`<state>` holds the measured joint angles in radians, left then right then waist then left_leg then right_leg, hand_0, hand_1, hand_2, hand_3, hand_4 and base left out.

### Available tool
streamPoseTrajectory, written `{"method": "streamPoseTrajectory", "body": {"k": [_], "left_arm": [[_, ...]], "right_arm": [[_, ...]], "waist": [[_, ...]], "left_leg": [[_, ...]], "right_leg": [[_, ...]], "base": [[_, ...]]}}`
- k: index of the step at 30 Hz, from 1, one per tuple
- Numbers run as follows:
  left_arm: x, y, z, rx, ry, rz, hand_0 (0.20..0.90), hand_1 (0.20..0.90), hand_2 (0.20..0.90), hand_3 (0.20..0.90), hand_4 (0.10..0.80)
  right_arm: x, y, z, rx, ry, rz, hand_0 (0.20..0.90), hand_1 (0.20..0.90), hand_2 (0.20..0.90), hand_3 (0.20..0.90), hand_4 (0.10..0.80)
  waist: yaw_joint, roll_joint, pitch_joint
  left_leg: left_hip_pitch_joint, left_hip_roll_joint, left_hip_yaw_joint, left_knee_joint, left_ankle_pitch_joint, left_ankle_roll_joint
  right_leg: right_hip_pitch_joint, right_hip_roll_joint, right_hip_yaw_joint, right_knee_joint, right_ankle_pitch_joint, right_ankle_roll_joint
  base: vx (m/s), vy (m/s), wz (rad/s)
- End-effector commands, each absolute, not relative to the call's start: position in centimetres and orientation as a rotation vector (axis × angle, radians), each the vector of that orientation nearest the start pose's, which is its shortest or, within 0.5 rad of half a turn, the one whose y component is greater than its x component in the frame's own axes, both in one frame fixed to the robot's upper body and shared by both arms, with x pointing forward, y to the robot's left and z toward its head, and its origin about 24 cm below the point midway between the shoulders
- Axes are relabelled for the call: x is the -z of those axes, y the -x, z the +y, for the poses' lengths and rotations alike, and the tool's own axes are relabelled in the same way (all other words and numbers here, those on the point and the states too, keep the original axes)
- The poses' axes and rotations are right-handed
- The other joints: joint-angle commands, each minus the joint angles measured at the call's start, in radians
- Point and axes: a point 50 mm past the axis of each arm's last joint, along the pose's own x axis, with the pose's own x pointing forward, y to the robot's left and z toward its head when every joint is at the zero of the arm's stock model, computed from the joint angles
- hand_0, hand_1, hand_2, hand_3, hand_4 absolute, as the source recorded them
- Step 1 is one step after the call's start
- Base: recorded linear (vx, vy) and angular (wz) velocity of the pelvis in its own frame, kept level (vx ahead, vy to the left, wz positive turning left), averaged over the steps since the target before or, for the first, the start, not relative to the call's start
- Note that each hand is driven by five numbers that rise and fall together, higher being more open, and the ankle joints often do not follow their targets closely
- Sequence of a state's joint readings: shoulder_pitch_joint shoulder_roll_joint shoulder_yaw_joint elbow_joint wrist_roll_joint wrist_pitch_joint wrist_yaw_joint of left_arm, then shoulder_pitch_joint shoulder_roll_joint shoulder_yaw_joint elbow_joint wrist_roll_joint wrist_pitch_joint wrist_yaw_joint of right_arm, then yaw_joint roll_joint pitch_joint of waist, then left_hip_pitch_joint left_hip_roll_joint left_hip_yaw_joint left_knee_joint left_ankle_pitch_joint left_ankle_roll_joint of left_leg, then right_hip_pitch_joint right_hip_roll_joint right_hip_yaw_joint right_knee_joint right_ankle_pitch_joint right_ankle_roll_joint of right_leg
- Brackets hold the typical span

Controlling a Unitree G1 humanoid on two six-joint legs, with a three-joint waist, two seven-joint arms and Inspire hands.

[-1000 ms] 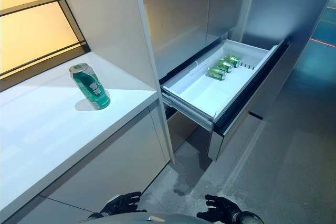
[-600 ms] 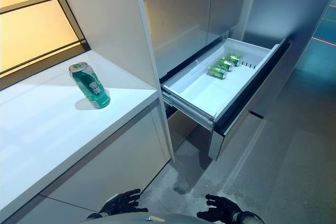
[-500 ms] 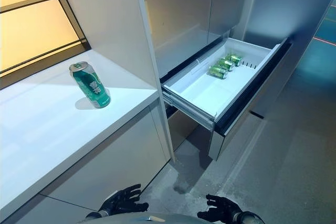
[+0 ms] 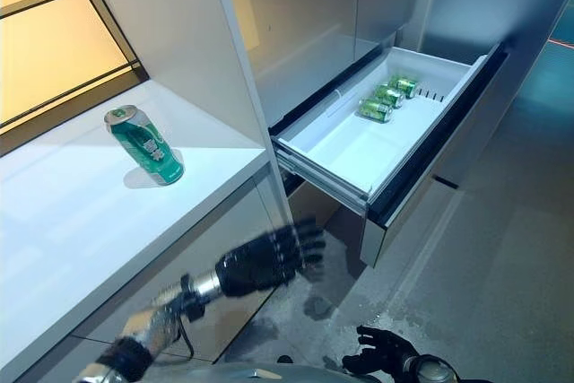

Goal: Put drinks into fridge and close the fridge

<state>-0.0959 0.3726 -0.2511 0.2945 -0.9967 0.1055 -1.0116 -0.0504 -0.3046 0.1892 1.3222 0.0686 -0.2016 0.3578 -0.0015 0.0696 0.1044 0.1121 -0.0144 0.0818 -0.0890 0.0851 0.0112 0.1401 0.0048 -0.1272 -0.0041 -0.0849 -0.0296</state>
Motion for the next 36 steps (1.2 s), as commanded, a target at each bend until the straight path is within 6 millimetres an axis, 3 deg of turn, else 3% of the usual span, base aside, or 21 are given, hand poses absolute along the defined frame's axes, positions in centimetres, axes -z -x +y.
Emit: {"method": "streamPoseTrajectory", "body": {"k": [1, 2, 6, 7, 9, 12, 14, 16, 23, 27, 31, 36], "left_arm": [[-12.5, -27.8, 16.3, 0.940, 0.677, -0.458, 0.900, 0.900, 0.900, 0.900, 0.800], [-14.7, -28.0, 17.4, 0.816, 0.609, -0.564, 0.900, 0.900, 0.900, 0.900, 0.800], [-17.5, -28.1, 19.4, 0.615, 0.494, -0.715, 0.900, 0.900, 0.900, 0.900, 0.800], [-20.3, -27.7, 22.0, 0.357, 0.393, -0.868, 0.900, 0.900, 0.900, 0.900, 0.800], [-21.9, -27.2, 23.5, 0.222, 0.332, -0.958, 0.900, 0.900, 0.900, 0.900, 0.800], [-22.3, -27.2, 23.7, 0.204, 0.324, -0.970, 0.900, 0.900, 0.900, 0.900, 0.800], [-25.0, -26.6, 24.8, 0.033, 0.230, -1.081, 0.900, 0.900, 0.900, 0.900, 0.800], [-26.0, -26.7, 25.1, -0.035, 0.198, -1.091, 0.900, 0.900, 0.900, 0.900, 0.800], [-27.1, -27.7, 26.2, -0.164, 0.117, -1.032, 0.900, 0.900, 0.900, 0.900, 0.800], [-26.4, -29.2, 28.4, -0.313, 0.014, -0.912, 0.900, 0.900, 0.900, 0.900, 0.800], [-25.9, -30.0, 30.1, -0.340, -0.004, -0.835, 0.900, 0.900, 0.900, 0.900, 0.800], [-25.6, -30.5, 30.9, -0.343, -0.017, -0.780, 0.900, 0.900, 0.900, 0.900, 0.800]], "right_arm": [[15.1, -10.6, -23.8, -0.287, 0.140, 1.087, 0.900, 0.900, 0.900, 0.900, 0.800], [15.2, -10.2, -23.5, -0.286, 0.136, 1.089, 0.900, 0.900, 0.900, 0.900, 0.800], [15.5, -9.5, -23.0, -0.283, 0.131, 1.093, 0.900, 0.900, 0.900, 0.900, 0.800], [15.8, -8.6, -22.4, -0.280, 0.124, 1.102, 0.900, 0.900, 0.900, 0.900, 0.800], [16.0, -8.2, -21.9, -0.281, 0.118, 1.109, 0.900, 0.900, 0.900, 0.900, 0.800], [16.0, -8.1, -21.8, -0.281, 0.117, 1.111, 0.900, 0.900, 0.900, 0.900, 0.800], [16.3, -7.8, -21.2, -0.288, 0.118, 1.126, 0.900, 0.900, 0.900, 0.900, 0.800], [16.3, -7.8, -21.2, -0.293, 0.124, 1.130, 0.900, 0.900, 0.900, 0.900, 0.800], [16.2, -8.1, -21.3, -0.308, 0.137, 1.137, 0.900, 0.900, 0.900, 0.900, 0.800], [16.2, -8.1, -21.7, -0.304, 0.149, 1.143, 0.900, 0.900, 0.900, 0.900, 0.800], [16.2, -7.9, -22.0, -0.296, 0.152, 1.155, 0.900, 0.900, 0.900, 0.900, 0.800], [16.2, -7.8, -22.3, -0.288, 0.152, 1.163, 0.900, 0.900, 0.900, 0.900, 0.800]], "waist": [[0.007, -0.023, -0.011], [0.007, -0.025, -0.015], [0.008, -0.028, -0.021], [0.008, -0.032, -0.034], [0.008, -0.035, -0.046], [0.007, -0.035, -0.048], [0.003, -0.035, -0.064], [-0.001, -0.034, -0.069], [-0.009, -0.030, -0.076], [-0.015, -0.022, -0.077], [-0.019, -0.017, -0.082], [-0.019, -0.014, -0.083]], "left_leg": [[0.048, -0.033, 0.018, 0.020, -0.155, 0.040], [0.050, -0.034, 0.013, 0.018, -0.156, 0.042], [0.055, -0.036, 0.005, 0.016, -0.158, 0.045], [0.060, -0.039, -0.003, 0.013, -0.161, 0.046], [0.062, -0.038, -0.002, 0.010, -0.161, 0.045], [0.063, -0.038, -0.002, 0.010, -0.161, 0.045], [0.068, -0.036, 0.000, 0.005, -0.162, 0.043], [0.071, -0.035, 0.003, 0.003, -0.163, 0.042], [0.075, -0.034, 0.009, 0.003, -0.166, 0.041], [0.077, -0.035, 0.014, 0.008, -0.166, 0.040], [0.079, -0.035, 0.018, 0.011, -0.167, 0.039], [0.081, -0.036, 0.020, 0.012, -0.168, 0.038]], "right_leg": [[-0.033, -0.034, -0.045, 0.011, 0.025, 0.067], [-0.031, -0.033, -0.043, 0.009, 0.023, 0.067], [-0.025, -0.031, -0.040, 0.006, 0.019, 0.067], [-0.014, -0.029, -0.040, -0.002, 0.015, 0.067], [-0.009, -0.028, -0.041, -0.006, 0.012, 0.066], [-0.009, -0.027, -0.042, -0.006, 0.011, 0.065], [-0.007, -0.023, -0.040, -0.003, 0.003, 0.061], [-0.007, -0.021, -0.035, -0.002, 0.001, 0.061], [-0.006, -0.016, -0.021, 0.000, -0.002, 0.061], [-0.005, -0.016, -0.013, 0.003, -0.004, 0.061], [-0.001, -0.017, -0.010, 0.004, -0.005, 0.063], [0.000, -0.017, -0.008, 0.007, -0.005, 0.065]], "base": [[0.000, 0.000, 0.00], [0.000, 0.000, 0.00], [0.017, -0.003, -0.02], [0.066, -0.009, -0.03], [0.059, -0.008, -0.03], [0.019, -0.002, 0.00], [0.055, 0.004, 0.06], [0.020, 0.006, 0.01], [0.007, 0.008, -0.06], [0.005, 0.024, -0.08], [0.000, 0.000, 0.00], [0.000, 0.000, 0.00]]}}
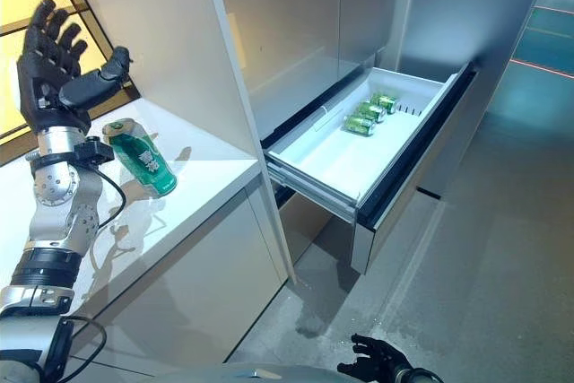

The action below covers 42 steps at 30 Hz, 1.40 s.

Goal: Put drinks into fridge and close the fridge

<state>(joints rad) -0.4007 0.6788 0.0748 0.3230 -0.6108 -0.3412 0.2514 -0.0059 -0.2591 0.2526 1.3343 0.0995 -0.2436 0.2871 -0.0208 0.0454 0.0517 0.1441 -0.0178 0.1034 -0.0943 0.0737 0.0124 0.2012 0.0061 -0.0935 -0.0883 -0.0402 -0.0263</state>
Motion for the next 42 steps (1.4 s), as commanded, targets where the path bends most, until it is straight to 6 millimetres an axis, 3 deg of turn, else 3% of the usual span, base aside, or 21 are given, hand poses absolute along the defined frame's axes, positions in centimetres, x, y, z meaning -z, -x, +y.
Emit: {"method": "streamPoseTrajectory", "body": {"k": [1, 11, 42], "left_arm": [[-25.5, -30.5, 31.1, -0.350, -0.022, -0.770, 0.900, 0.900, 0.900, 0.900, 0.800], [-24.0, -30.9, 32.6, -0.358, -0.033, -0.679, 0.900, 0.900, 0.900, 0.900, 0.800], [-17.4, -30.7, 32.7, -0.377, -0.145, -0.440, 0.900, 0.900, 0.900, 0.900, 0.800]], "right_arm": [[16.2, -7.7, -22.3, -0.288, 0.153, 1.164, 0.900, 0.900, 0.900, 0.900, 0.800], [16.1, -7.6, -22.8, -0.282, 0.163, 1.171, 0.900, 0.900, 0.900, 0.900, 0.800], [15.8, -8.1, -23.3, -0.297, 0.174, 1.172, 0.900, 0.900, 0.900, 0.900, 0.800]], "waist": [[0.000, 0.011, -0.030], [0.000, 0.014, -0.029], [0.004, 0.002, -0.010]], "left_leg": [[0.050, -0.032, -0.001, 0.018, -0.156, 0.037], [0.049, -0.034, 0.000, 0.022, -0.158, 0.036], [0.053, -0.036, -0.003, 0.025, -0.159, 0.039]], "right_leg": [[-0.061, -0.019, -0.042, 0.093, -0.050, 0.062], [-0.062, -0.024, -0.041, 0.097, -0.052, 0.066], [-0.061, -0.027, -0.041, 0.104, -0.051, 0.070]], "base": [[0.000, 0.000, 0.00], [0.000, 0.000, 0.00], [0.000, 0.000, 0.00]]}}
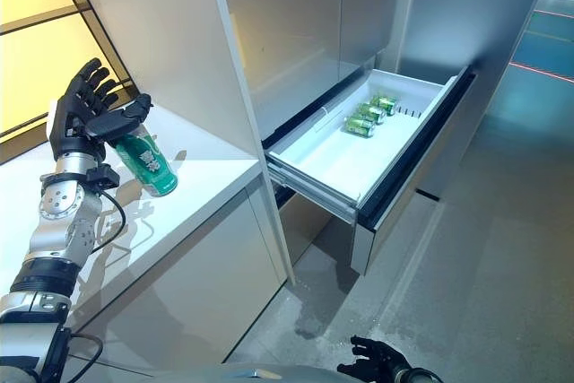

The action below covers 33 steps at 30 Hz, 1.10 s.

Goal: Put drinks into fridge and close the fridge

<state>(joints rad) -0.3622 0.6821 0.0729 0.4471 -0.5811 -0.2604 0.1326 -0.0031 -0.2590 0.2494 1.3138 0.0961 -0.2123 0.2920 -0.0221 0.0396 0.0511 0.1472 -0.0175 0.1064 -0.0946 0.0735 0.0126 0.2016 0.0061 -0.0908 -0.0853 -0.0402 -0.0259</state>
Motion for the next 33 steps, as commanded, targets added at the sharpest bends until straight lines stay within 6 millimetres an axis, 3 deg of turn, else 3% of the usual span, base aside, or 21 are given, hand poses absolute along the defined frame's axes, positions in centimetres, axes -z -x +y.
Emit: {"method": "streamPoseTrajectory", "body": {"k": [1, 11, 20, 33], "left_arm": [[-17.1, -30.6, 32.6, -0.378, -0.140, -0.437, 0.900, 0.900, 0.900, 0.900, 0.800], [-16.6, -30.6, 31.8, -0.334, -0.089, -0.460, 0.900, 0.900, 0.900, 0.900, 0.800], [-18.7, -30.1, 29.7, -0.233, 0.067, -0.630, 0.900, 0.900, 0.900, 0.900, 0.800], [-19.2, -29.4, 30.6, -0.320, -0.002, -0.680, 0.900, 0.900, 0.900, 0.900, 0.800]], "right_arm": [[15.8, -8.1, -23.3, -0.298, 0.173, 1.170, 0.900, 0.900, 0.900, 0.900, 0.800], [15.8, -8.4, -23.3, -0.301, 0.179, 1.169, 0.900, 0.900, 0.900, 0.900, 0.800], [15.8, -8.6, -23.3, -0.306, 0.178, 1.166, 0.900, 0.900, 0.900, 0.900, 0.800], [15.8, -8.4, -23.3, -0.306, 0.175, 1.168, 0.900, 0.900, 0.900, 0.900, 0.800]], "waist": [[0.006, 0.007, -0.009], [0.009, 0.005, -0.007], [0.012, 0.002, -0.006], [0.011, 0.002, -0.007]], "left_leg": [[0.049, -0.037, -0.006, 0.026, -0.158, 0.039], [0.050, -0.035, -0.005, 0.024, -0.156, 0.038], [0.053, -0.033, -0.007, 0.017, -0.154, 0.034], [0.052, -0.033, -0.006, 0.019, -0.153, 0.033]], "right_leg": [[-0.062, -0.026, -0.044, 0.102, -0.051, 0.070], [-0.062, -0.026, -0.047, 0.102, -0.051, 0.069], [-0.060, -0.025, -0.048, 0.101, -0.051, 0.070], [-0.060, -0.026, -0.049, 0.101, -0.054, 0.067]], "base": [[0.000, 0.000, 0.00], [0.000, 0.000, 0.00], [0.000, 0.000, 0.00], [0.000, 0.000, 0.00]]}}
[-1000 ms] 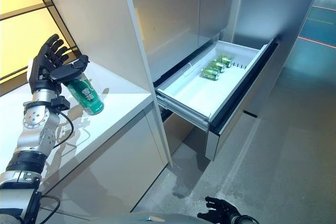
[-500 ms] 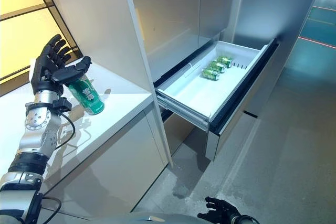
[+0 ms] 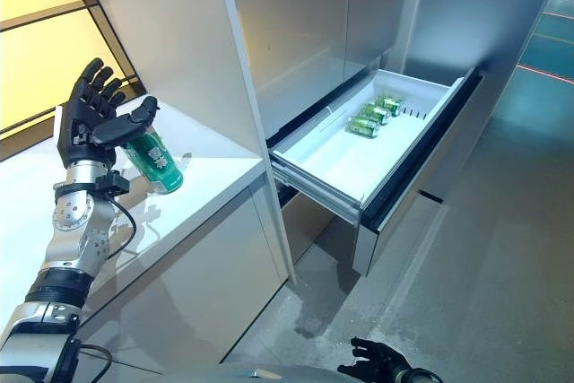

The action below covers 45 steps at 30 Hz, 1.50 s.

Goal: Put drinks into fridge and close the fridge

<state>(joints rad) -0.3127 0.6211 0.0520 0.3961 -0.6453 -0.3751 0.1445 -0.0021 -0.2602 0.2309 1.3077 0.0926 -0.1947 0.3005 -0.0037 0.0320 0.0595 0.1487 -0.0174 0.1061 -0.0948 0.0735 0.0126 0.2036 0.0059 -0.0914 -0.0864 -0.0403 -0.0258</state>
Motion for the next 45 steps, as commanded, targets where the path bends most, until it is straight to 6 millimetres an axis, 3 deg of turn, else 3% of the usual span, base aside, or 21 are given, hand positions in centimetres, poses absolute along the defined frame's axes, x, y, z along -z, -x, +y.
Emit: {"method": "streamPoseTrajectory", "body": {"k": [1, 33, 45], "left_arm": [[-19.1, -29.3, 30.7, -0.321, -0.010, -0.676, 0.900, 0.900, 0.900, 0.900, 0.800], [-14.4, -29.1, 30.9, -0.324, -0.079, -0.471, 0.900, 0.900, 0.900, 0.900, 0.800], [-14.9, -29.1, 31.2, -0.336, -0.015, -0.513, 0.900, 0.900, 0.900, 0.900, 0.800]], "right_arm": [[15.8, -8.4, -23.3, -0.306, 0.175, 1.168, 0.900, 0.900, 0.900, 0.900, 0.800], [15.7, -8.8, -23.5, -0.290, 0.166, 1.165, 0.900, 0.900, 0.900, 0.900, 0.800], [15.7, -8.7, -23.5, -0.284, 0.166, 1.170, 0.900, 0.900, 0.900, 0.900, 0.800]], "waist": [[-0.006, 0.010, -0.015], [0.007, 0.009, -0.004], [0.003, 0.010, -0.006]], "left_leg": [[0.050, -0.033, -0.005, 0.019, -0.153, 0.033], [0.053, -0.035, -0.013, 0.018, -0.150, 0.032], [0.054, -0.034, -0.009, 0.019, -0.150, 0.031]], "right_leg": [[-0.061, -0.026, -0.049, 0.102, -0.053, 0.067], [-0.056, -0.027, -0.054, 0.100, -0.050, 0.070], [-0.057, -0.026, -0.051, 0.100, -0.050, 0.070]], "base": [[0.000, 0.000, 0.00], [0.000, 0.000, 0.00], [0.000, 0.000, 0.00]]}}
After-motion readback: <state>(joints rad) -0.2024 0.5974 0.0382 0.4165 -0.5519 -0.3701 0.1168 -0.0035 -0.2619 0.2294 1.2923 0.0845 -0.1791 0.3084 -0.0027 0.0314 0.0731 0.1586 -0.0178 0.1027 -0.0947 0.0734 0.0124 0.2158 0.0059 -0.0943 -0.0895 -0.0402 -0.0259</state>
